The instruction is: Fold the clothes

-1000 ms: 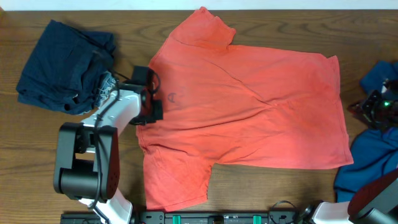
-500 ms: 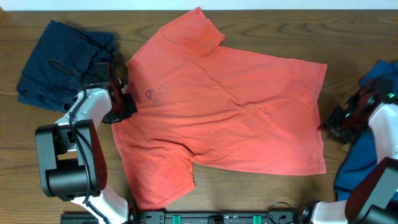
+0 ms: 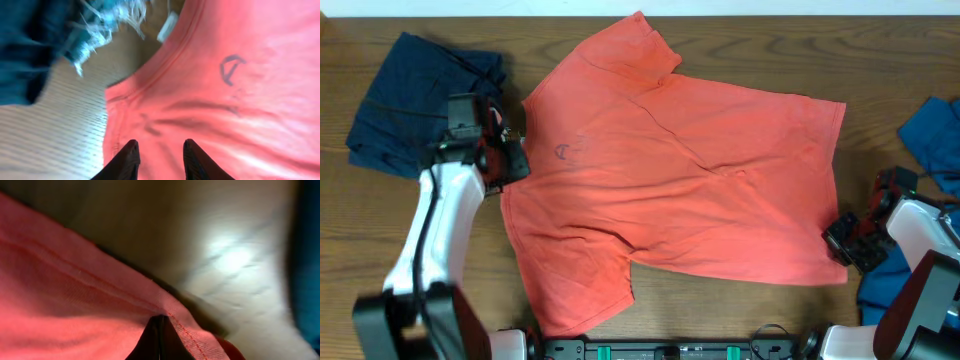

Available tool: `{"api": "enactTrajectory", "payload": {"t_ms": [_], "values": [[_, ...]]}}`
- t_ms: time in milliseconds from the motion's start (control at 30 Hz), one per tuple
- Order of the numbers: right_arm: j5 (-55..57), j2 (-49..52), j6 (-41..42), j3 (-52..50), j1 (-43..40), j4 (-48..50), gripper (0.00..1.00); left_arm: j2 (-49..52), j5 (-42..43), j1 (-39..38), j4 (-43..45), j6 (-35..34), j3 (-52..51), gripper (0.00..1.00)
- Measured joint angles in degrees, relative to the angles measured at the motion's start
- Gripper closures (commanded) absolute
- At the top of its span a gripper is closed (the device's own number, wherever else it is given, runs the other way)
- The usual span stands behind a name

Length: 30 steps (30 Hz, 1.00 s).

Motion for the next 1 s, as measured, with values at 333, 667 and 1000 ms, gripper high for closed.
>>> {"api": "enactTrajectory", "payload": {"t_ms": [333, 667, 1000], "values": [[12.72, 0.87, 1.64, 11.32, -8.74, -12.13, 0.91, -6.88, 0.0, -0.02, -2.1, -0.11, 0.0, 0.57], [-14.99, 0.92, -14.49, 18.6, -4.79, 11.87, 0.56, -6.93, 2.49, -2.71, -3.87, 1.27, 0.0, 0.56], [-19.52, 9.57, -13.77, 20.2, 2.8, 42.05, 0.48, -6.93, 3.96, -13.44, -3.89, 3.04, 0.0, 0.55]]}}
